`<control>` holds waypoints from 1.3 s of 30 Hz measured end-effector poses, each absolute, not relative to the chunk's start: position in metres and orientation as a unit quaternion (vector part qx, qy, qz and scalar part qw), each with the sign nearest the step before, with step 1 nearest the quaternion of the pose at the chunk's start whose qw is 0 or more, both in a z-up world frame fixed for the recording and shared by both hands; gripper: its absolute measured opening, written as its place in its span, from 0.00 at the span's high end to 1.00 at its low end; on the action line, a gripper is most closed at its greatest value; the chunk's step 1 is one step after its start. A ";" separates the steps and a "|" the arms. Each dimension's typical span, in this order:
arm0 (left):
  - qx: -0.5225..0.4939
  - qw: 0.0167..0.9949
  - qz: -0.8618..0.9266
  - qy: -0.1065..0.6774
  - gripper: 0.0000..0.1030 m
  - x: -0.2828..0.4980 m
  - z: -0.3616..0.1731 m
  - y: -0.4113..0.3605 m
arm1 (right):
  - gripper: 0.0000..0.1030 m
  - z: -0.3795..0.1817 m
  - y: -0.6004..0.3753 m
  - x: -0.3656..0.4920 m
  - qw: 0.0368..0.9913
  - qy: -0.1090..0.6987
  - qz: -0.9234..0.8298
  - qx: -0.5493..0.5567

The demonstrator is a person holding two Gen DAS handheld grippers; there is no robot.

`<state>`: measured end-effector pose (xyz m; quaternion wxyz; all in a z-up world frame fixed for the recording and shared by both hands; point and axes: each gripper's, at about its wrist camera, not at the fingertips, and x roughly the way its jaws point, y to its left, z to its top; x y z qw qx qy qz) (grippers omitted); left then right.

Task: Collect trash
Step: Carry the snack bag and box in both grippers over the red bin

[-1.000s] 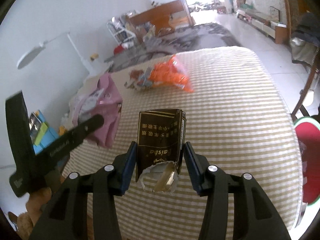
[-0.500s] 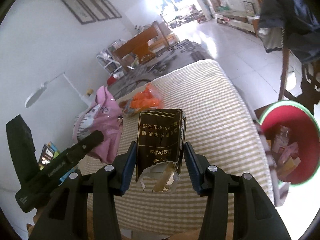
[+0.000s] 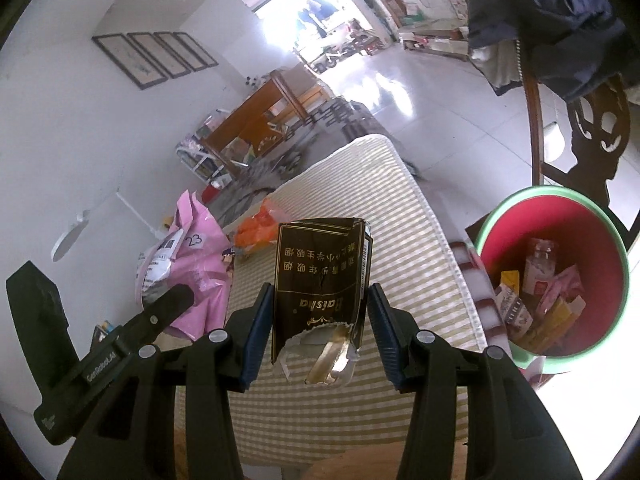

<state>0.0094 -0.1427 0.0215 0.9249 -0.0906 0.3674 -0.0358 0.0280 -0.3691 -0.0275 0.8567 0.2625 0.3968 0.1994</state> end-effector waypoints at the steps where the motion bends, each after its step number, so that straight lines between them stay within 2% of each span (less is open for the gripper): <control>1: -0.090 0.925 -0.039 0.368 0.33 0.010 0.021 -0.146 | 0.55 -0.028 -0.372 0.028 0.857 0.396 0.197 0.265; 19: -0.082 0.884 -0.153 0.434 0.33 0.054 -0.004 -0.225 | 0.55 -0.057 -0.474 0.025 0.859 0.383 0.079 0.329; 31: 0.026 0.863 -0.225 0.452 0.33 0.085 -0.014 -0.290 | 0.55 -0.084 -0.504 0.023 0.848 0.390 0.041 0.356; 39: 0.053 0.853 -0.259 0.449 0.33 0.087 -0.019 -0.318 | 0.55 -0.098 -0.519 0.022 0.840 0.395 0.022 0.372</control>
